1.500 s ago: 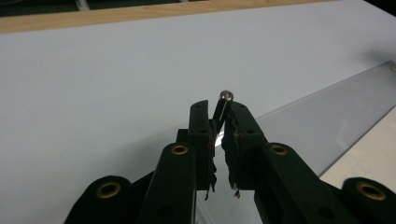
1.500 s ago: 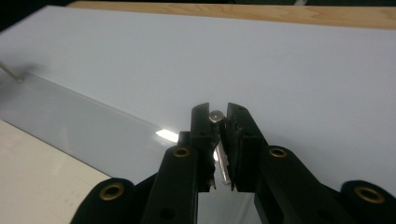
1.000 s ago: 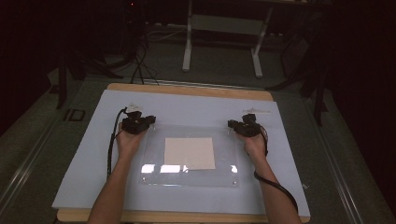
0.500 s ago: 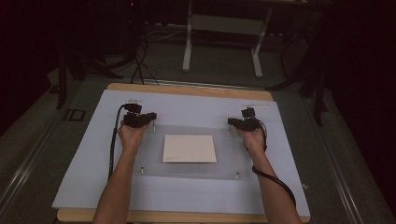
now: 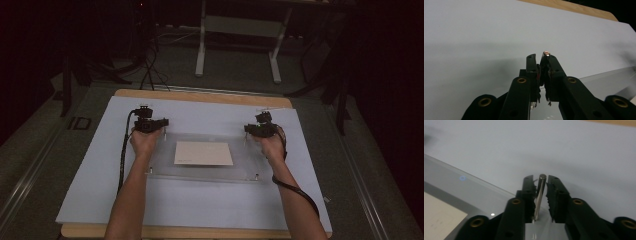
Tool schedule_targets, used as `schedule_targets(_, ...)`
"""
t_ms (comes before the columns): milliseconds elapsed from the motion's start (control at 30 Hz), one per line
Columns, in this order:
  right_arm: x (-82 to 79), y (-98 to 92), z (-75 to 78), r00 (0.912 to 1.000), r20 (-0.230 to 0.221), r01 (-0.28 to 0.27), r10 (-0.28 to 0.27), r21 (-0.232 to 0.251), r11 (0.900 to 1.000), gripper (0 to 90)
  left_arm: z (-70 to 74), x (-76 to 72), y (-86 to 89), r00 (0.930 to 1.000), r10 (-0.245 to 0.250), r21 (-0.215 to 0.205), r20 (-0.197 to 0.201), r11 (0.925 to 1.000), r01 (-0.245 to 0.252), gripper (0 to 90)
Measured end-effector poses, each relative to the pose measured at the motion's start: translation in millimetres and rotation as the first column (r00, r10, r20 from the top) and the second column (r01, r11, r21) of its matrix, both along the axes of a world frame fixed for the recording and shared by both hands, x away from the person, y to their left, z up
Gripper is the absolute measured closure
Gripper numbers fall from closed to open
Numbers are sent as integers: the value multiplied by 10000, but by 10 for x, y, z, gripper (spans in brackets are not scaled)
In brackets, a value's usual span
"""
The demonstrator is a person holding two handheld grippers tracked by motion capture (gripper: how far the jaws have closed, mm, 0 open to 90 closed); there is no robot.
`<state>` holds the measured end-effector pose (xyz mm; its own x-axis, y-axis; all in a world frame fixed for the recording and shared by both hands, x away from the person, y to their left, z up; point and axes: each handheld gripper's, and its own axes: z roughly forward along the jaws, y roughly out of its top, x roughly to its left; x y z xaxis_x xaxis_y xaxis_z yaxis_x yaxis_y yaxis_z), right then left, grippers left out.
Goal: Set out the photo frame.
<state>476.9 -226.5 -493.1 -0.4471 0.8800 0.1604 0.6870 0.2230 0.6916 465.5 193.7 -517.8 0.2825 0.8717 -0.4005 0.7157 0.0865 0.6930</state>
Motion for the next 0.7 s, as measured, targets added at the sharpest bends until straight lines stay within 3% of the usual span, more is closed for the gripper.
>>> schedule_targets(200,-140,-22,99,9995,269,-140,139,36,9999,673,-5,2,1,10000,-45,4,-30,10000,45,826)
schedule_targets(233,-201,-27,138,9991,282,-312,305,230,9992,666,-9,2,1,10000,-52,-20,-30,10000,52,825)
schedule_targets(400,-348,1,198,9946,456,-949,936,260,9951,671,-17,1,0,10000,-61,-46,-2,10000,61,825)
schedule_targets(600,-524,56,236,9854,474,-1654,1634,410,9854,690,-26,4,0,10000,-59,-78,-2,10000,59,824)
schedule_targets(700,-680,132,289,9730,500,-2274,2252,447,9728,749,-28,4,0,10000,-63,-79,-6,9999,63,823)
